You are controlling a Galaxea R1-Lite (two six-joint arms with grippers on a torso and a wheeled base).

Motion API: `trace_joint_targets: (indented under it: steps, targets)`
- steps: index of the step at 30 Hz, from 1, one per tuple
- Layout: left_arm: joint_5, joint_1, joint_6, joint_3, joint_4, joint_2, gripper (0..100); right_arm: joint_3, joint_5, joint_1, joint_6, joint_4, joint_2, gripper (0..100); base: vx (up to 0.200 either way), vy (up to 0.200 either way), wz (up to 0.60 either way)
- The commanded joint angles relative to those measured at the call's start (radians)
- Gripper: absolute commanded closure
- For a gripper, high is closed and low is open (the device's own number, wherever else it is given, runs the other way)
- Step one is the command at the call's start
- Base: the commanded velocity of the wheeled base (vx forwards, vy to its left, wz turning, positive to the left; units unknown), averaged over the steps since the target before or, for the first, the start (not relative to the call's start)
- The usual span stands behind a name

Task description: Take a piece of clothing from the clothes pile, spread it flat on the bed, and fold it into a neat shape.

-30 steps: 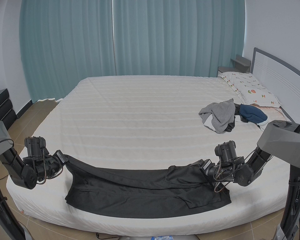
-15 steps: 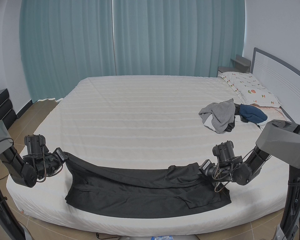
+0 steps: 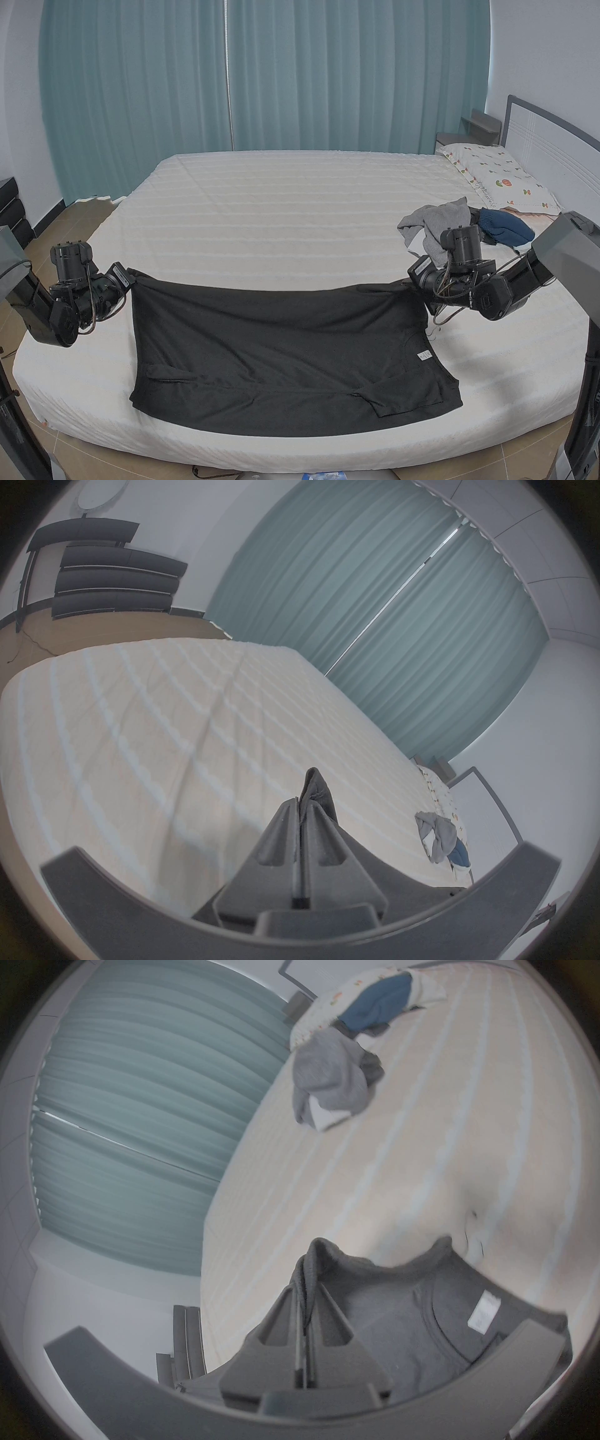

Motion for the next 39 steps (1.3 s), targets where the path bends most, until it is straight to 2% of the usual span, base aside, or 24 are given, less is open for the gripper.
trace_joint_targets:
  steps: [1,7,13,18,23,35,36,38,39]
  targets:
    - [-0.001,0.011,0.003,-0.024,-0.002,0.028,100,-0.001,0.0,-0.008,-0.029,0.001,-0.006,100,0.0,0.0,0.0]
    - [-0.008,0.028,0.056,0.036,0.006,0.031,100,0.091,-0.001,0.004,-0.075,-0.002,-0.025,100,0.0,0.0,0.0]
    - [-0.01,0.036,0.237,0.174,0.0,0.028,100,0.209,0.002,0.004,-0.156,0.006,-0.092,100,0.0,0.0,0.0]
    - [-0.01,0.031,0.336,0.258,-0.002,0.027,100,0.298,0.011,0.009,-0.213,0.014,-0.095,100,0.0,0.0,0.0]
    - [-0.01,0.028,0.356,0.307,-0.003,0.031,100,0.365,0.016,0.035,-0.231,0.001,-0.058,100,0.0,0.0,0.0]
    - [-0.01,0.025,0.393,0.363,0.0,0.054,100,0.373,0.014,0.039,-0.264,0.0,0.018,100,0.0,0.0,0.0]
    - [-0.01,0.025,0.393,0.363,0.0,0.054,0,0.374,0.014,0.039,-0.265,0.001,0.021,100,0.0,0.0,0.0]
    - [-0.01,0.025,0.393,0.364,0.003,0.054,0,0.378,0.014,0.039,-0.265,0.0,0.023,100,0.0,0.0,0.0]
    - [-0.01,0.025,0.393,0.367,0.003,0.053,0,0.378,0.014,0.039,-0.265,-0.002,0.023,0,0.0,0.0,0.0]
